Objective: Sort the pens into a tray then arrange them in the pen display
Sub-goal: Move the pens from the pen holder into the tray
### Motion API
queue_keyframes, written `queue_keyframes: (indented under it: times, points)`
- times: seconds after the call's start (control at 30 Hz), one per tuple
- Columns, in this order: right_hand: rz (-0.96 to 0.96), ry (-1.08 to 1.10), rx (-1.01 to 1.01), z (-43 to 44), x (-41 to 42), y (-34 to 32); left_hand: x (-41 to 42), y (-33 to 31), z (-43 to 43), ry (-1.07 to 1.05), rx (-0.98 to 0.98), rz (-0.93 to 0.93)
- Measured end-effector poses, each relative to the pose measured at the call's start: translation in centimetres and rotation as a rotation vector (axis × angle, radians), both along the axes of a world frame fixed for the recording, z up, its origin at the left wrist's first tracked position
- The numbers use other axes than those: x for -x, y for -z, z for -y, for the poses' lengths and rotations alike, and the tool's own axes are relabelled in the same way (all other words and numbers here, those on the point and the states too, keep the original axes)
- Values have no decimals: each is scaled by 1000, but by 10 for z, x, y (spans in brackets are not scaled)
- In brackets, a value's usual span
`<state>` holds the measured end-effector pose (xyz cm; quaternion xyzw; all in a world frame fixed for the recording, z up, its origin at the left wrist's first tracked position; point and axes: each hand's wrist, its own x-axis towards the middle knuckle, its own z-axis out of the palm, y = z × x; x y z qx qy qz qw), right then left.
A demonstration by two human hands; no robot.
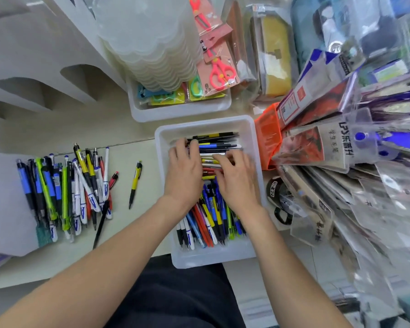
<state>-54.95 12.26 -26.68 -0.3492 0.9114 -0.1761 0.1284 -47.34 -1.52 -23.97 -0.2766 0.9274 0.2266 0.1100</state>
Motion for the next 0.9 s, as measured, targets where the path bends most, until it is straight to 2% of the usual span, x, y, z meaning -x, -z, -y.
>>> queue_keyframes:
  times: [0.13,0.37,0.5,0.6,0.8,0.9]
  points:
    - [17,56,-20,5,3,12,7,5,4,-145,-163,35]
    - [15,109,-100,15,1,13,8,14,16,-274,-332,-143]
    - [22,67,80,24,9,7,6,12,15,-341,-334,-200]
    - [22,-49,55,29,11,13,6,13,13,-331,-338,-215]
    - [-35,41,100,34,1,8,-3,13,16,-187,-293,-150]
    - [-34,-13,198,40,-9,-5,-10,7,20,-133,-274,-224]
